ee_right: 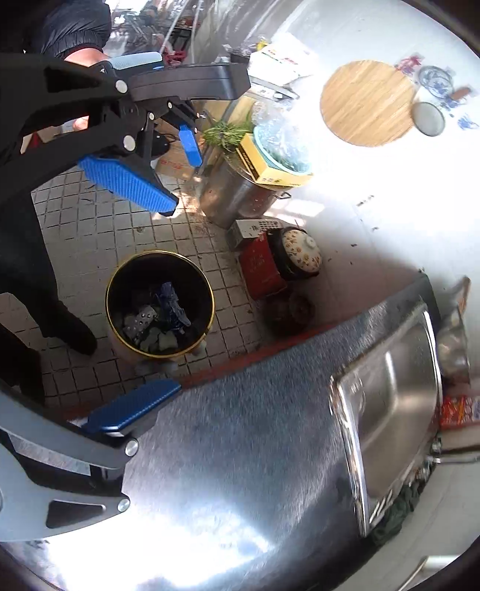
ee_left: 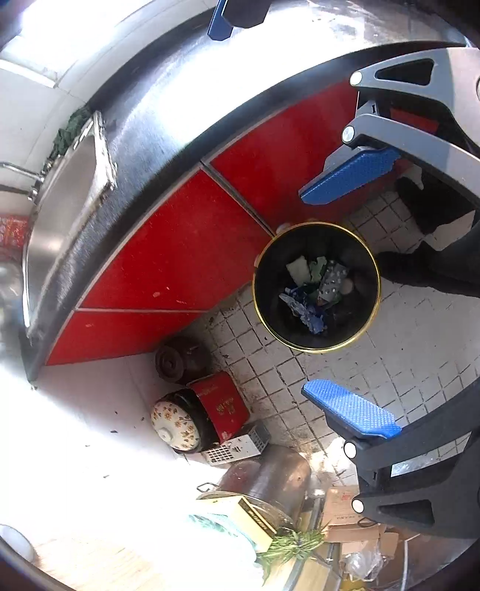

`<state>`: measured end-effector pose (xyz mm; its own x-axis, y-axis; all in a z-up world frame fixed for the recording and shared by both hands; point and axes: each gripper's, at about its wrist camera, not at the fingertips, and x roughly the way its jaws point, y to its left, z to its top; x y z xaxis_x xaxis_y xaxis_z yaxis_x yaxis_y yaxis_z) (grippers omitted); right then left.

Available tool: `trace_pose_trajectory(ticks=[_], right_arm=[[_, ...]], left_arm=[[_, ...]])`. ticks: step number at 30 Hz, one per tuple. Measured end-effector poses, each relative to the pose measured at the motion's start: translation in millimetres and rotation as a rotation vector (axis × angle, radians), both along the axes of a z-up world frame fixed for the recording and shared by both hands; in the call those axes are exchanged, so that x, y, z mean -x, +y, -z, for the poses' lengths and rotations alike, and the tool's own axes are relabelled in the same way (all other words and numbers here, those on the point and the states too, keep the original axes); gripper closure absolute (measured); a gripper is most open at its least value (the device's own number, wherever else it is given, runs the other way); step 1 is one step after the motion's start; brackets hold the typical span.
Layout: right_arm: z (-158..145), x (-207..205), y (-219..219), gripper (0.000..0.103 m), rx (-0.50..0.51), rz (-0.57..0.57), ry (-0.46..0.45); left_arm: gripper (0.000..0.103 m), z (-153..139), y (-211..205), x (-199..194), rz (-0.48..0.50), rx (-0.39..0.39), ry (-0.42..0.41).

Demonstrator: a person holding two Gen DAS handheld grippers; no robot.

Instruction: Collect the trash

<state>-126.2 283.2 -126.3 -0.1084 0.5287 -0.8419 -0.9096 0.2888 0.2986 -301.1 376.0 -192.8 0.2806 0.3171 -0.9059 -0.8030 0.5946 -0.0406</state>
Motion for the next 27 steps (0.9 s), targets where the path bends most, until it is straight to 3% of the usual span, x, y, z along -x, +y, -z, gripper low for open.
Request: trace_pose_trajectory(ticks=[7, 13, 18, 20, 27], right_arm=[[-66.0, -72.4, -135.9, 0.009, -0.072, 0.362, -0.126], [-90.8, -114.1, -285.6, 0.009, -0.063, 0.736, -0.179], [-101.4, -118.3, -384.4, 0.009, 0.02, 0.992, -0.252], [-105.3, -117.1, -413.0, 0.009, 0.05, 1.083, -0.258], [-106.7, -109.3, -464.0, 0.009, 0.087, 1.226, -0.268]], left_arm=[[0.01, -67.3, -50.2, -101.8, 0.255, -0.071, -0.066], [0.01, -116.1, -122.0, -199.9, 0.516, -0.1, -0.157], [0.01, -128.7, -189.1, -268.0, 0.703, -0.01, -0.171], [0.01, -131.3, -216.9, -282.9, 0.764, -0.009, -0.168], [0.01, -134.1, -285.6, -317.2, 0.922, -0.036, -0.139]])
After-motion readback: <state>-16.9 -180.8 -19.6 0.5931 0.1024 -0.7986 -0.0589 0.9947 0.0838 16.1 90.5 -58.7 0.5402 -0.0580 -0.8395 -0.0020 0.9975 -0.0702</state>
